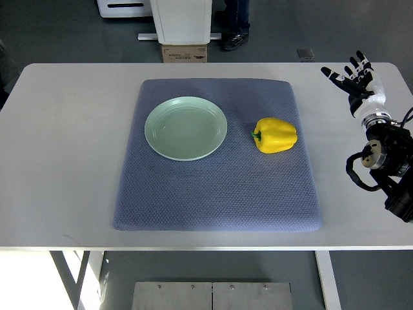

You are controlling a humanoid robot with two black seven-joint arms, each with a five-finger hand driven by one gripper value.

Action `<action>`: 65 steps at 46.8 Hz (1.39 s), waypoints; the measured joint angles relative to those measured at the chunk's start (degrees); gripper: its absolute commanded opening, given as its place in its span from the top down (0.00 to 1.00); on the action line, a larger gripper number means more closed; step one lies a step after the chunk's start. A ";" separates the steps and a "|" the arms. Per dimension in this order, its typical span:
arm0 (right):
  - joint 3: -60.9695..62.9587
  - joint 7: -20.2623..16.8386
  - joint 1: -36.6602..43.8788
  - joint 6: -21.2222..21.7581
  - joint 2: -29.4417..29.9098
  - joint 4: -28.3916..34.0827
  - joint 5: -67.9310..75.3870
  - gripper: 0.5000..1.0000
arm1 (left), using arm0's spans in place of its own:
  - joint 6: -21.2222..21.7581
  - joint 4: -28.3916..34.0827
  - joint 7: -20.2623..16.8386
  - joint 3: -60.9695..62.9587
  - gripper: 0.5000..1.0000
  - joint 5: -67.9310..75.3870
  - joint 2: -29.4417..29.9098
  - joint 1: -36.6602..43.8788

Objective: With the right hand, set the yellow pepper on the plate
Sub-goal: 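Raise the right hand and swing it toward the yellow pepper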

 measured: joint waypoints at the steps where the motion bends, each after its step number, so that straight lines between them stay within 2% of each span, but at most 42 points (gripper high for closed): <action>1: 0.00 0.00 0.00 0.00 0.00 0.00 0.00 0.00 | 0.00 0.00 0.00 0.00 0.00 0.00 0.00 0.02; 65: -0.38 0.17 -1.84 -0.63 0.82 -0.72 -0.17 0.00 | 0.09 0.04 0.09 0.00 0.00 0.00 0.00 0.10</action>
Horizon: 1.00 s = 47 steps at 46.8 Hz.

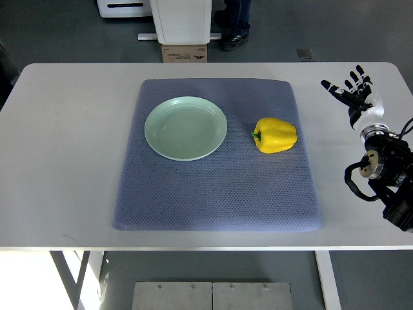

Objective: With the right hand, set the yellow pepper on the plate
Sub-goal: 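Raise the right hand and swing it toward the yellow pepper, then reach the right hand over the yellow pepper, fingers open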

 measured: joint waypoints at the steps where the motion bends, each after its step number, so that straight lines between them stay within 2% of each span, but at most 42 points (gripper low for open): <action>1: -0.04 0.00 0.14 0.05 0.00 0.12 -0.10 0.00 | 0.00 0.00 0.00 0.00 0.00 0.00 0.00 0.01; 6: -0.11 0.32 0.56 1.29 0.02 0.62 -0.35 0.00 | 0.00 0.00 0.00 0.00 0.00 0.00 0.00 0.01; 10: -0.19 2.03 0.52 3.10 -0.15 0.79 -0.48 0.00 | 0.00 0.00 -0.04 0.00 0.00 0.00 0.00 -0.01; 21: -4.26 3.34 1.26 3.80 -0.99 0.90 -0.72 0.00 | 0.00 0.00 0.01 0.00 0.00 0.00 0.00 -0.03; 36: -15.26 6.11 4.67 4.17 -6.93 6.35 -10.35 0.00 | 0.00 0.00 0.00 0.00 0.00 0.00 0.00 -0.01; 47: -26.68 8.56 9.20 5.94 -9.49 6.52 -16.21 0.00 | 0.00 -0.01 0.01 0.00 0.00 0.00 0.00 0.01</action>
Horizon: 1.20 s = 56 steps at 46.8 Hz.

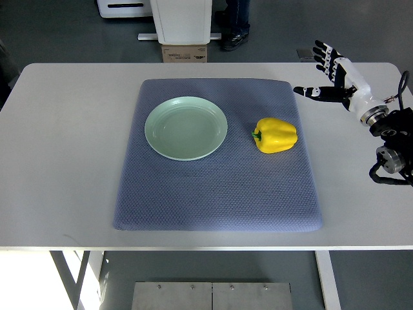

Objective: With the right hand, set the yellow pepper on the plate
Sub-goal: 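Reach the right hand over the yellow pepper, fingers open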

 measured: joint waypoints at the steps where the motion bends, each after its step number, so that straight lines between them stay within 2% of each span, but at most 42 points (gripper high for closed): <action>1: -1.52 0.01 0.56 0.11 -0.17 0.00 -0.17 0.00 | 0.00 0.00 -0.01 0.00 0.00 0.00 0.00 -0.01; 16: -24.98 -0.01 10.48 0.42 -0.66 0.72 -1.58 0.00 | 0.00 0.00 -0.03 0.00 0.00 0.00 0.00 -0.01; 26: -34.31 -0.01 15.44 1.96 -1.38 3.01 -3.50 0.00 | 0.00 0.03 -0.03 0.00 0.00 0.00 0.00 0.01; 44: -36.67 -0.01 16.46 3.17 -1.38 6.47 -8.27 0.00 | 0.00 0.01 0.00 0.00 0.00 0.00 0.00 -0.01; 56: -36.66 -0.01 16.71 2.48 -0.64 8.28 -8.58 0.01 | 0.00 0.01 -0.01 0.00 0.00 0.00 0.00 0.01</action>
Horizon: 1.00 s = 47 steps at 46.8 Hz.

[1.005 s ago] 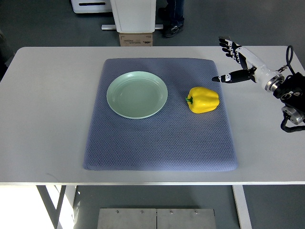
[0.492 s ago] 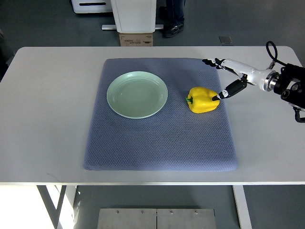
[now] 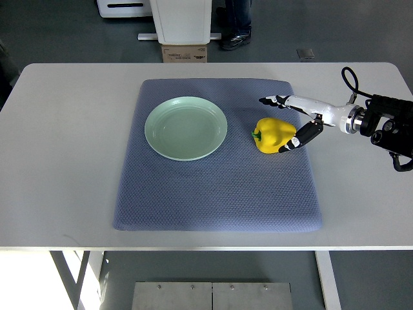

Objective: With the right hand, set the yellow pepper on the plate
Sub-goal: 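Reach the right hand over the yellow pepper, fingers open, then close the right hand fingers around the yellow pepper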

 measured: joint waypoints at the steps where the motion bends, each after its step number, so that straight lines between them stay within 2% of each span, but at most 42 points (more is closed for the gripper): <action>1: 0.04 0.00 -0.08 -0.10 0.13 0.00 0.01 0.02 | 0.00 0.00 0.00 0.00 0.00 0.00 0.00 0.00; 21: -0.35 0.00 -1.43 -4.97 2.10 -0.62 -0.17 0.13 | 0.00 0.00 -0.03 0.00 0.00 0.00 0.00 -0.02; 42: -4.11 0.00 -1.65 -7.93 2.45 -0.90 -0.53 0.45 | 0.00 0.00 0.00 -0.01 0.00 0.00 0.00 -0.05; 47: -4.20 0.00 -1.59 -8.50 2.63 -0.90 -0.53 0.62 | 0.00 0.00 0.00 -0.01 0.00 0.00 0.00 -0.04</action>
